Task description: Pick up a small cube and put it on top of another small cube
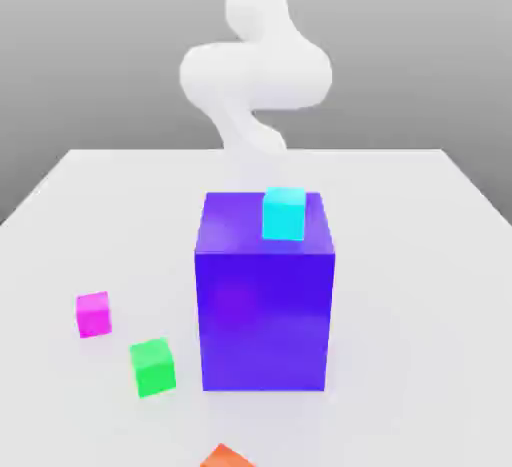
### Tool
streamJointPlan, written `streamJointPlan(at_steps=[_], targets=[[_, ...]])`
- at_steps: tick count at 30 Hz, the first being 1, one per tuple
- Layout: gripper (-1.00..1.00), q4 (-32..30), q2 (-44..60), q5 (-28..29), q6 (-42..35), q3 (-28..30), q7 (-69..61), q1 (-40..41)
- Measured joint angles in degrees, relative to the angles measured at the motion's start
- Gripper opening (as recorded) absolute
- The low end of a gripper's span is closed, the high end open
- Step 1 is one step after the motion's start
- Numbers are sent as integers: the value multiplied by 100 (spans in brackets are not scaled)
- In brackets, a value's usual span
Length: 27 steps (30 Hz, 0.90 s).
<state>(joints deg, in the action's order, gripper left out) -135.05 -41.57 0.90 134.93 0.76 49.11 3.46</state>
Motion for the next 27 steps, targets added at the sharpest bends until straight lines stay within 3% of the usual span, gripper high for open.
streamJointPlan(at_steps=[13,19,26,27], targets=[[0,-1926,2713,391,1942,816,1909,1978],[0,-2811,4051,-38,2893,1381,2360,2641],[0,-2676,5519,-1212,4040,337,1607,3547],[-100,-2642,5695,-1250,4185,193,1572,3684]])
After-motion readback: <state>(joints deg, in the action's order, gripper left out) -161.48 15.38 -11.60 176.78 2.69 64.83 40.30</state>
